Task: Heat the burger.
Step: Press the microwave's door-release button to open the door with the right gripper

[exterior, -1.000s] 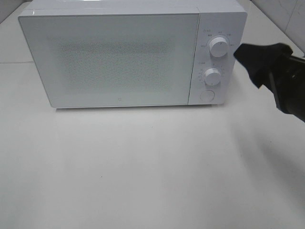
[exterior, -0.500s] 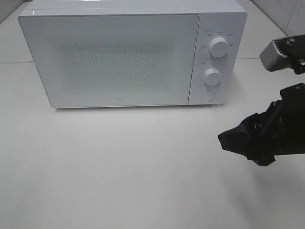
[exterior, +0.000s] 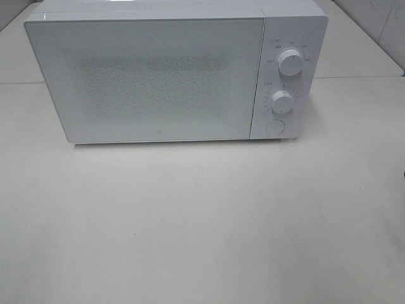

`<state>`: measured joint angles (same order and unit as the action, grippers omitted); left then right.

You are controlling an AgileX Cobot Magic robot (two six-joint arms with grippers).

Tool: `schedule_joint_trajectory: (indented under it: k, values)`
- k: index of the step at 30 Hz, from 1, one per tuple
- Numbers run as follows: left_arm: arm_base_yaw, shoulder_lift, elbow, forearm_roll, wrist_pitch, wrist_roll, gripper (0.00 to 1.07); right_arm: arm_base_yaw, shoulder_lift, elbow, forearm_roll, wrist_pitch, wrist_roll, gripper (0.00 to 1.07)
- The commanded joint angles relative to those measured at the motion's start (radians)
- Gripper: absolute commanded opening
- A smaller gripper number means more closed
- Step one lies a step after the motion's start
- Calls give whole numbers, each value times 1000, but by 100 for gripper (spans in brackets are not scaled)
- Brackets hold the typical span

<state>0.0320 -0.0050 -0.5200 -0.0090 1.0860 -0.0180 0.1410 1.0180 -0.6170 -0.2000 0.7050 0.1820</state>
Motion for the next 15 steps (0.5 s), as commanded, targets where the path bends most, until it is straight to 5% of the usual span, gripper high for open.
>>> schedule_joint_trajectory:
  k: [1, 15]
  values:
    - [-1, -14, 3, -2, -15, -1, 102, -58, -15, -7, 55, 11, -34, 76]
    - [-1, -14, 3, -2, -15, -1, 102, -77, -411, 59, 120, 248, -67, 76]
